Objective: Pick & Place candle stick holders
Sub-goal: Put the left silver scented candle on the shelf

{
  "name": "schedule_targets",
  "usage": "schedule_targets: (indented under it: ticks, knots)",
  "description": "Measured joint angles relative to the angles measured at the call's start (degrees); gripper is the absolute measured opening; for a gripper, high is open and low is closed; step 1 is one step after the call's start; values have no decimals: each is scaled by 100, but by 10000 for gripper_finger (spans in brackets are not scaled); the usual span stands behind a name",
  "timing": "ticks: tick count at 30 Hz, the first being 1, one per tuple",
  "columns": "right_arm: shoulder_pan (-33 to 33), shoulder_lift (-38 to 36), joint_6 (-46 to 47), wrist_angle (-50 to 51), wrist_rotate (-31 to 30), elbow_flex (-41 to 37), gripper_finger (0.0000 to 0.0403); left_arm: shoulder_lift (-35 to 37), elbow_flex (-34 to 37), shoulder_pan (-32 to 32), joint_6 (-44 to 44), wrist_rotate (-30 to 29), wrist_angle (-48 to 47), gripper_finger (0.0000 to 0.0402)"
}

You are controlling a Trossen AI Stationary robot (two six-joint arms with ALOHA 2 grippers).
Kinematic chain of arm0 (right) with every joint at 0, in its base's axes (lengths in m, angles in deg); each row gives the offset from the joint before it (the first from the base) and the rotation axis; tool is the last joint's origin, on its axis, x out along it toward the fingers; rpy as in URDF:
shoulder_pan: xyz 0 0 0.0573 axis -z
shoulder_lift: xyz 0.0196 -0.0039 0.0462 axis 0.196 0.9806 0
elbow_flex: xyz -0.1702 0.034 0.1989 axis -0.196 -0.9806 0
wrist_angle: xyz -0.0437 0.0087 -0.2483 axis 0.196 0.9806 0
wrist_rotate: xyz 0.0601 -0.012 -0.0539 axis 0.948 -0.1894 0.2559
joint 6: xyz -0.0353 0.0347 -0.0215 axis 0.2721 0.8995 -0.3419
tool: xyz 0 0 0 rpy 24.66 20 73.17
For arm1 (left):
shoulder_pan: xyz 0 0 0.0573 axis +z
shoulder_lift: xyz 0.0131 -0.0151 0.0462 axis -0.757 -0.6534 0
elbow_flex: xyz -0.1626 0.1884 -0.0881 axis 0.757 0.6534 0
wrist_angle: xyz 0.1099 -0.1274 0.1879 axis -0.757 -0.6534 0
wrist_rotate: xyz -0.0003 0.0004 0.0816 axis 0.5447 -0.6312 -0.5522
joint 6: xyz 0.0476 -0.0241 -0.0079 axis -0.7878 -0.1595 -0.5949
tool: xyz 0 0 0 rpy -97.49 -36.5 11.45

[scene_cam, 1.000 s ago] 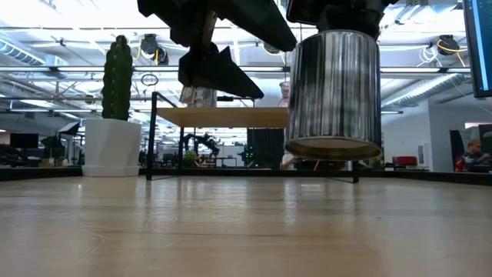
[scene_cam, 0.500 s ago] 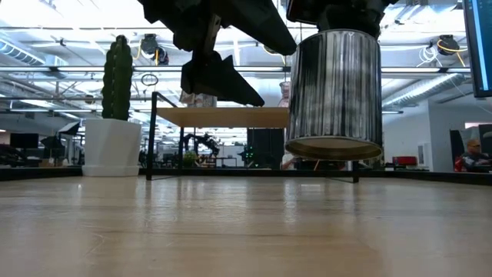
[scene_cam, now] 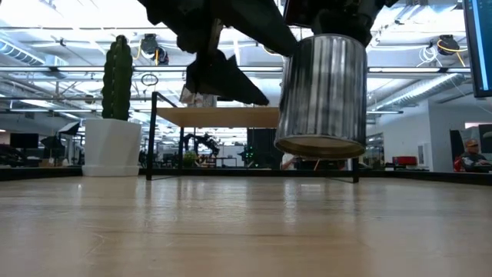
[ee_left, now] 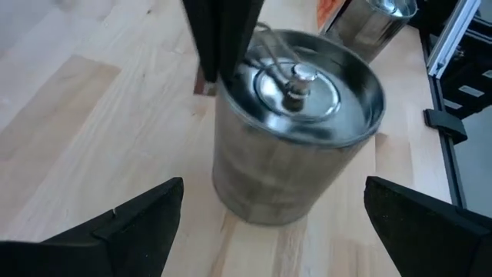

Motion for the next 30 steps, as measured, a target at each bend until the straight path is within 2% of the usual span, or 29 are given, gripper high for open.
schedule_targets:
  ticks: [9, 30]
  knots:
    - [0, -2, 25, -90, 54, 4, 0, -456, 0, 37, -114, 32, 565, 400]
    - [7, -4, 183, -416, 130, 4, 0, -542, 4, 370, -790, 376, 1341, 400]
